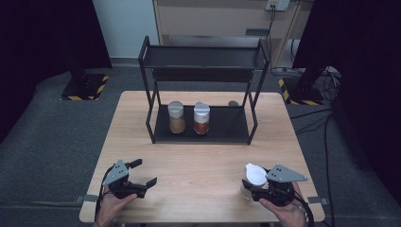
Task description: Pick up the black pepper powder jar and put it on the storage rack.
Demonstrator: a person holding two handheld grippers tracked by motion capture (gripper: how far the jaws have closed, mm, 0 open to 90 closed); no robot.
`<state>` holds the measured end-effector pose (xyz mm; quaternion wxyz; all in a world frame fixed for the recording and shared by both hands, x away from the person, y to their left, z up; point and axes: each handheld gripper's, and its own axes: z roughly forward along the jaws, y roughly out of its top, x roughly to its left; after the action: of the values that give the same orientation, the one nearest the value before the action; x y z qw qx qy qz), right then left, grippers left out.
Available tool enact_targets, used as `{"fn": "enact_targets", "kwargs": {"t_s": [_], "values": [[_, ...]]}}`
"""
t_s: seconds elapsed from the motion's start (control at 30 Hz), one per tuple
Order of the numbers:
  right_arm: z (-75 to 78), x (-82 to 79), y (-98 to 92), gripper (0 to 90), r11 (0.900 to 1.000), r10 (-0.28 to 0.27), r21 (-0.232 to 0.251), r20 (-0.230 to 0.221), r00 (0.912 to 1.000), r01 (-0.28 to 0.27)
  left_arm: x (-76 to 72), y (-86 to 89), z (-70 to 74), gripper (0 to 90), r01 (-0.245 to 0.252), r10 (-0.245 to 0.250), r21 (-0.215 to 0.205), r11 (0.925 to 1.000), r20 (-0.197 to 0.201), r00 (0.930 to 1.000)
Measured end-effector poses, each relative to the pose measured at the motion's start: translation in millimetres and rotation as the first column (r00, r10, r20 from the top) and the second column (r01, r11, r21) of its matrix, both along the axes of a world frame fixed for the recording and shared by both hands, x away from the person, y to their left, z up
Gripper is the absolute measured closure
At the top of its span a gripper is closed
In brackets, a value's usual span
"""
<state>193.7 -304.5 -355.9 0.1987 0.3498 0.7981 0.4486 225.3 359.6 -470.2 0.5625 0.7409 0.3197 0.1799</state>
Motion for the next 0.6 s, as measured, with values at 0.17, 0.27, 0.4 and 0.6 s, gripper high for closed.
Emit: {"fn": "enact_targets", "kwargs": {"t_s": [0.17, 0.27, 0.4, 0.6], "values": [[5.6, 11.5, -0.2, 31.3, 1.000, 0.003, 0.009, -0.005, 1.0000, -0.003, 0.2, 0.3, -0.4, 1.9, 0.000, 0.000, -0.006, 1.0000, -0.002, 1.0000], [10.1, 17.3, 0.4, 31.3, 1.000, 0.009, 0.014, 0.000, 1.0000, -0.009, 0.2, 0.7, -0.8, 1.8, -0.001, 0.001, -0.008, 1.0000, -0.002, 1.0000], [16.4, 25.1, 3.0, 31.3, 1.000, 0.010, 0.019, 0.005, 0.9999, -0.010, 0.5, 0.4, -0.5, 1.7, 0.000, 0.000, -0.006, 1.0000, -0.003, 1.0000], [25.5, 40.3, 8.1, 31.3, 1.000, 0.020, 0.021, 0.008, 0.9998, -0.020, 0.5, 0.6, -0.5, 1.8, 0.002, -0.002, -0.007, 1.0000, -0.003, 1.0000]]}}
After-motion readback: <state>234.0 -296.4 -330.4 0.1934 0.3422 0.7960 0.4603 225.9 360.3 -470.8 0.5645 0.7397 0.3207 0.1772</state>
